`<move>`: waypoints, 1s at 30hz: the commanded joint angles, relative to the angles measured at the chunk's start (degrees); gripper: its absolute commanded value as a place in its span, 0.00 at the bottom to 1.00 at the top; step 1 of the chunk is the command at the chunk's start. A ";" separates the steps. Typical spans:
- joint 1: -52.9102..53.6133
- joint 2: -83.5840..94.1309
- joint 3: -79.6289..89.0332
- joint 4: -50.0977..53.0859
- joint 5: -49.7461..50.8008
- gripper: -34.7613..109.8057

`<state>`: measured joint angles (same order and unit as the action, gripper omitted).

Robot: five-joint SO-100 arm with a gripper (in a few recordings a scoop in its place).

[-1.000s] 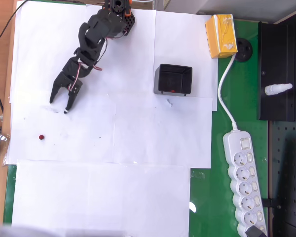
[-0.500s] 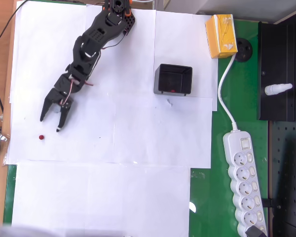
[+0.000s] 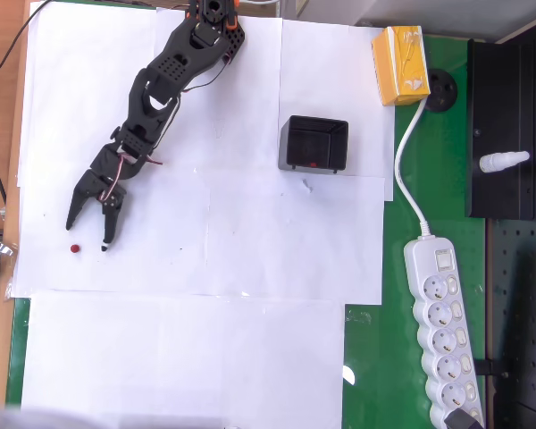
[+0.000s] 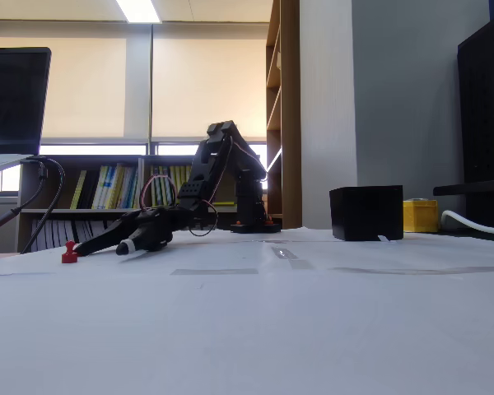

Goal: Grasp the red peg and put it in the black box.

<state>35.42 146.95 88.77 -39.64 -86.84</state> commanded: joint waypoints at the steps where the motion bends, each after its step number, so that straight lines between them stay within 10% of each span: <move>1: -0.09 -3.69 2.81 7.29 0.18 0.50; 30: -2.20 7.03 19.25 5.54 -2.99 0.50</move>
<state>33.84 154.95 106.26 -32.26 -89.30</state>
